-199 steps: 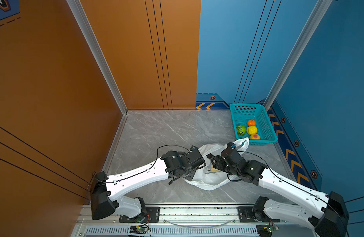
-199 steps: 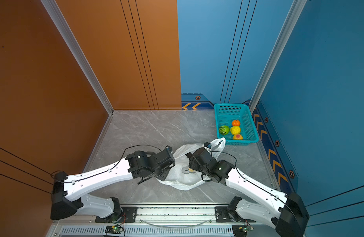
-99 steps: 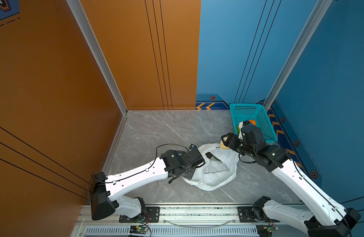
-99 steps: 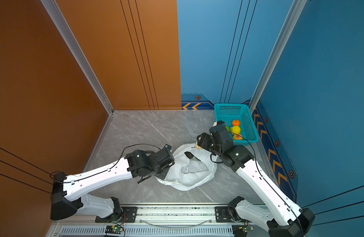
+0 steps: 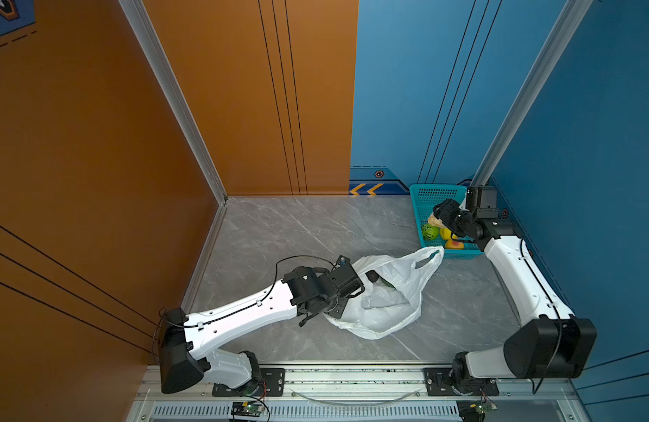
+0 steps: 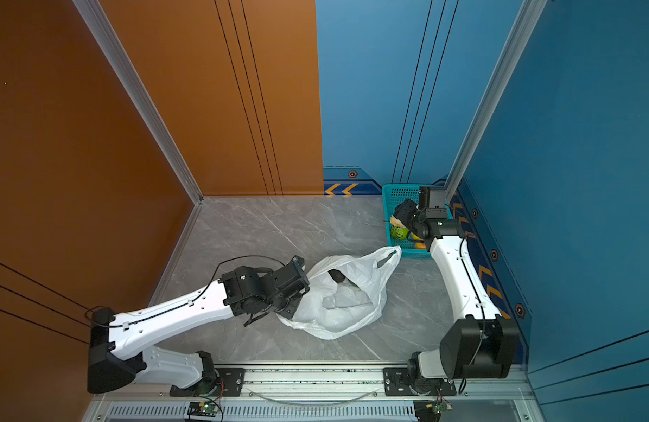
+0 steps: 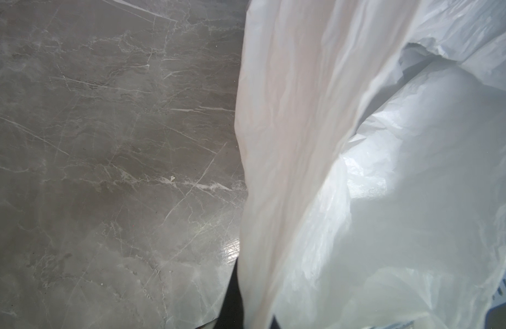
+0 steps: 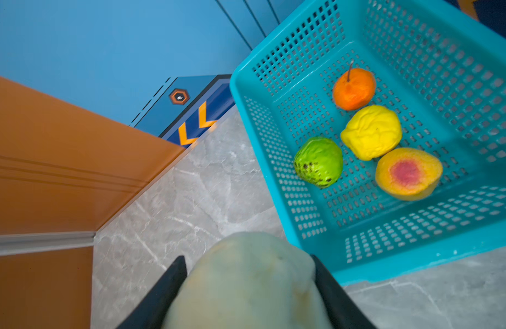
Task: Untie the knot of the plastic bag and take out the fruit
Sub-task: Place the fruit in the basket.
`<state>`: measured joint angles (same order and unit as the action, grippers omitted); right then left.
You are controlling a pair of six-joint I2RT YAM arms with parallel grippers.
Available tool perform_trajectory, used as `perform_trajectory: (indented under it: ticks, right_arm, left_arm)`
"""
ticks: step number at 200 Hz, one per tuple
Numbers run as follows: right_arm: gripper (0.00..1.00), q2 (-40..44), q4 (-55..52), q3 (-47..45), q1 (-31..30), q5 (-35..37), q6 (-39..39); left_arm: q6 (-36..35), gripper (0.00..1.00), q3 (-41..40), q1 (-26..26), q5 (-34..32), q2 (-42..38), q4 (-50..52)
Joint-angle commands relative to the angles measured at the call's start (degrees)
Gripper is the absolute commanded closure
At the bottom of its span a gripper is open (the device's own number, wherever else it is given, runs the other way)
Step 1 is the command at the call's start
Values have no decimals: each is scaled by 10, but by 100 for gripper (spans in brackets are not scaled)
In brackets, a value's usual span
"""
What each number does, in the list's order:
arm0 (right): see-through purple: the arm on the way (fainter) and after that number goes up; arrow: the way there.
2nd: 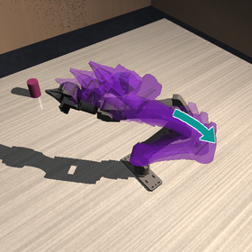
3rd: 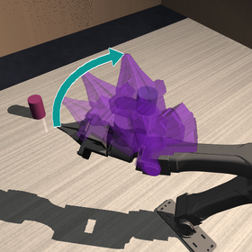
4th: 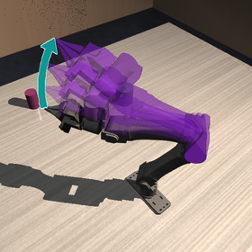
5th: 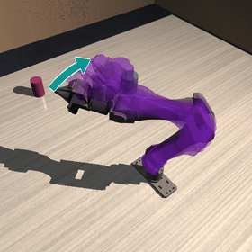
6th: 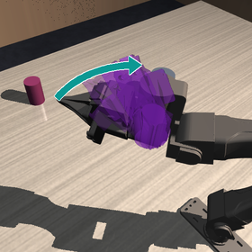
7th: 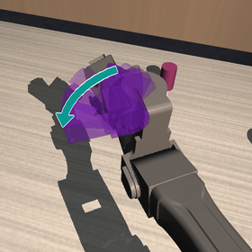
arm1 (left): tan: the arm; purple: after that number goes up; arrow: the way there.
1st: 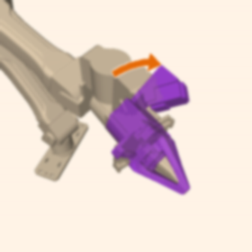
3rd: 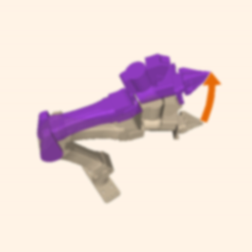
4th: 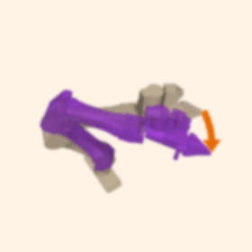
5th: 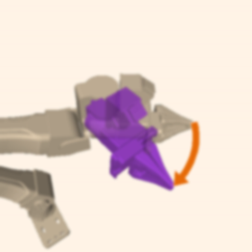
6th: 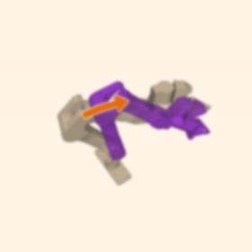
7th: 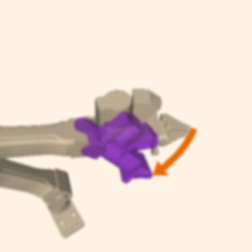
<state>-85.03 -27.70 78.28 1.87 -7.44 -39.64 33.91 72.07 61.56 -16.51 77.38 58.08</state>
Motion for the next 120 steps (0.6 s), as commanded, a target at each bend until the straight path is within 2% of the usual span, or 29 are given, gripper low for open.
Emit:
perform_trajectory:
  ticks: [1,41,73,90,120]
  right_arm:
    - [45,-79,63,32,30,-12,11]
    - [43,-219,75,116,49,6,21]
    - [37,-304,65,179,52,16,25]
    - [28,-334,48,208,52,14,26]
    - [10,-328,34,207,48,22,27]
  left_arm:
    - [0,100,9,-8,-10,-17,8]
    - [1,100,4,-11,-10,-28,8]
    - [6,100,-1,-11,-12,-35,7]
    - [6,100,0,-11,-12,-38,8]
    - [7,100,0,-11,-13,-41,8]
